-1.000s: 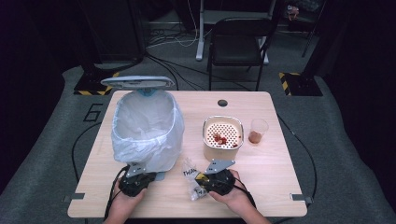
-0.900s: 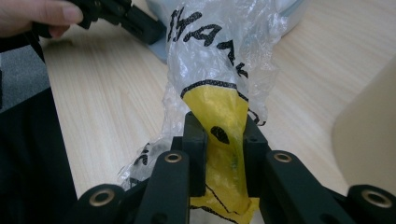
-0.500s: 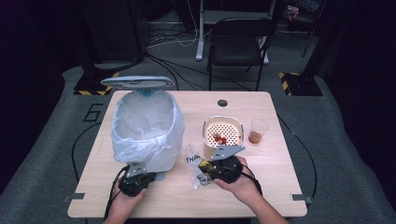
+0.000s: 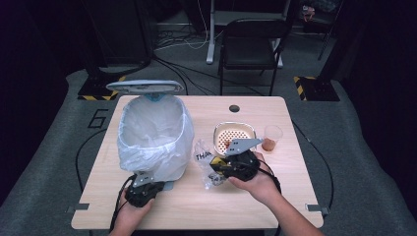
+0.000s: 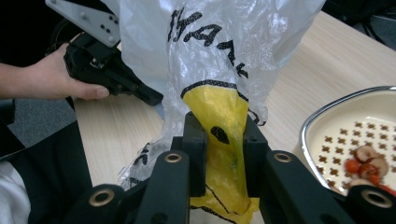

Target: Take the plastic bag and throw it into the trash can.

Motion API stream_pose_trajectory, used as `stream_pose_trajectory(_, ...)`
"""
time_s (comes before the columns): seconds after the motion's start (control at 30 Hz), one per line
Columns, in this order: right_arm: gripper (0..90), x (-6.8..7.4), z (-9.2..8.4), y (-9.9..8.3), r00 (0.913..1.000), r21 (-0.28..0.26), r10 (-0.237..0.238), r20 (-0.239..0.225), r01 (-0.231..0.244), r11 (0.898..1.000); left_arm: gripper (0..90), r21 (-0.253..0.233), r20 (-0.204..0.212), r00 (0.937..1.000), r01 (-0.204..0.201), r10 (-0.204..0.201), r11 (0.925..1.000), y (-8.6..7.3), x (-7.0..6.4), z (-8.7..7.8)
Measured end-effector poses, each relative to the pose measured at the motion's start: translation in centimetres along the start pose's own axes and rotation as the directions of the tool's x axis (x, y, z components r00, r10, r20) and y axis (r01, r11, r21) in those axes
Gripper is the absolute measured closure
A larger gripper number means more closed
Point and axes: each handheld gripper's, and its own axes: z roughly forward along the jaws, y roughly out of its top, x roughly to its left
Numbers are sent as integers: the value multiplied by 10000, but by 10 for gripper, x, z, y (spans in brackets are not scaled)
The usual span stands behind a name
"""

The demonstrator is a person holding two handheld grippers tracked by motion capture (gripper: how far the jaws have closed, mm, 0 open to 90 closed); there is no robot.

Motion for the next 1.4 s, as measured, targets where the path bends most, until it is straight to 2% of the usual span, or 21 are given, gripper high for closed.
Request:
stream_pose_trajectory(0.17,773,-2,-8,13,9999,-177,-124,13,124,9998,900,9,61,10000,-67,67,10000,0,0,0)
stream_pose_trajectory(0.23,773,-2,-10,18,9998,-225,-173,35,174,9996,900,18,181,9995,-256,256,9997,0,2,0)
stream_pose_trajectory(0.37,773,-3,-15,31,9997,-353,-244,-36,242,9991,900,-50,30,10000,32,-32,10000,0,0,0)
stream_pose_trajectory(0.47,773,-5,-17,44,9995,-438,-307,-70,304,9986,900,12,195,9995,-230,230,9997,0,2,0)
stream_pose_trajectory(0.5,773,-5,-17,49,9993,-461,-363,-59,360,9983,900,14,201,9995,-239,239,9997,0,2,0)
stream_pose_trajectory(0.57,773,-6,-17,60,9988,-495,-486,-83,481,9976,900,-47,27,10000,23,-23,10000,0,0,0)
stream_pose_trajectory(0.6,773,-6,-17,64,9984,-510,-557,-87,552,9972,900,32,181,9996,-214,213,9998,0,2,0)
stream_pose_trajectory(0.67,773,-6,-16,69,9984,-535,-550,-96,544,9971,900,29,209,9994,-276,275,9996,0,2,0)
stream_pose_trajectory(0.7,773,-7,-16,80,9978,-612,-656,-136,646,9960,900,-30,3,10000,26,-26,10000,0,0,0)
stream_pose_trajectory(0.77,772,-7,-16,89,9973,-666,-714,-165,701,9953,900,22,7,10000,-21,21,10000,0,1,0)
stream_pose_trajectory(0.8,772,-7,-16,93,9969,-708,-761,-190,745,9947,900,30,155,9996,-233,233,9997,0,2,0)
stream_pose_trajectory(1.0,772,-2,-15,114,9946,-798,-1007,-268,983,9920,900,25,156,9997,-205,204,9998,0,2,0)
stream_pose_trajectory(1.03,772,0,-12,122,9932,-836,-1130,-271,1104,9904,900,62,164,9995,-258,256,9996,0,2,0)
stream_pose_trajectory(1.17,772,1,-6,133,9922,-925,-1187,-378,1148,9891,900,64,228,9990,-391,389,9992,1,3,0)
stream_pose_trajectory(1.23,772,1,-3,138,9919,-956,-1188,-451,1141,9889,900,88,179,9995,-256,255,9996,0,2,0)
stream_pose_trajectory(1.33,772,1,2,144,9918,-1068,-1130,-594,1062,9886,900,99,209,9994,-278,276,9996,0,3,0)
stream_pose_trajectory(1.37,772,0,4,145,9920,-1057,-1102,-622,1032,9890,900,39,109,9999,-108,108,9999,0,1,0)
stream_pose_trajectory(1.4,772,0,6,146,9920,-1044,-1100,-619,1031,9892,900,-221,54,9996,296,-295,9993,-1,-1,1)
